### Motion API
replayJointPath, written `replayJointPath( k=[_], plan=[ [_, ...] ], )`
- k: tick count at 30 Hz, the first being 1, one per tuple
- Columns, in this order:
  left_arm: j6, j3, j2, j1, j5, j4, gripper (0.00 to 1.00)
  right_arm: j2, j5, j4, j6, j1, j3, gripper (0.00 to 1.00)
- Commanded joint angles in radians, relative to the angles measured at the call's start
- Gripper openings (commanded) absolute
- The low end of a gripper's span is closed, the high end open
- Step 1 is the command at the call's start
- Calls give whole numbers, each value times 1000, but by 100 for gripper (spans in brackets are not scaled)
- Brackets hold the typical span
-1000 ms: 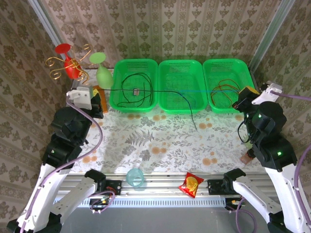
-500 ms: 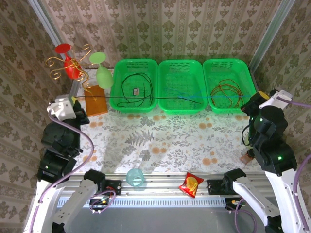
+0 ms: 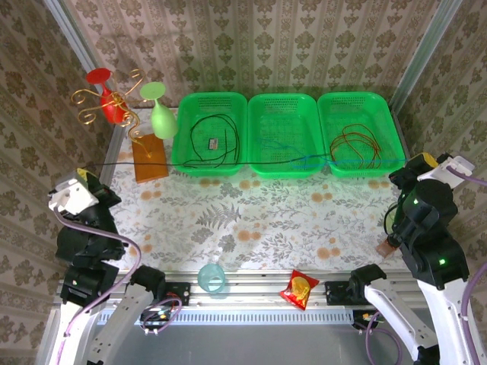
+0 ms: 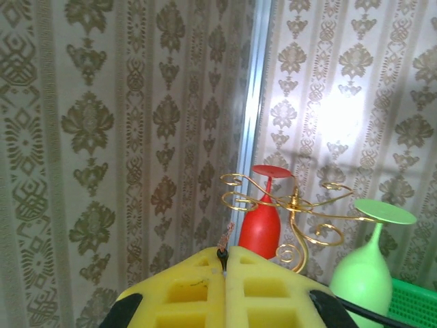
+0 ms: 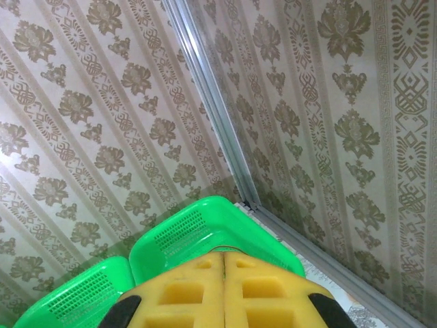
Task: Untangle the cables
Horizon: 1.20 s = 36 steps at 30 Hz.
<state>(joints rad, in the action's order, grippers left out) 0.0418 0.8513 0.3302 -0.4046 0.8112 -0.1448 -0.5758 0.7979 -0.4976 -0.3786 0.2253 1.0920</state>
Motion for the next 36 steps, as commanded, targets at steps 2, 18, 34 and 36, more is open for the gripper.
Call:
replayJointPath(
  k=[2, 18, 34, 36],
  plan=[
    [49, -14, -21, 6, 77, 73, 0, 11, 70, 33, 24, -8, -10, 0],
    [174, -29, -46, 6, 127, 159, 0, 29, 117, 55, 70, -23, -36, 0],
    [263, -55, -75, 5, 184, 234, 0, 84, 250, 65, 58, -40, -99, 0],
    [234, -53, -73, 4, 181, 212, 0, 84, 240, 60, 52, -40, -102, 0]
  ],
)
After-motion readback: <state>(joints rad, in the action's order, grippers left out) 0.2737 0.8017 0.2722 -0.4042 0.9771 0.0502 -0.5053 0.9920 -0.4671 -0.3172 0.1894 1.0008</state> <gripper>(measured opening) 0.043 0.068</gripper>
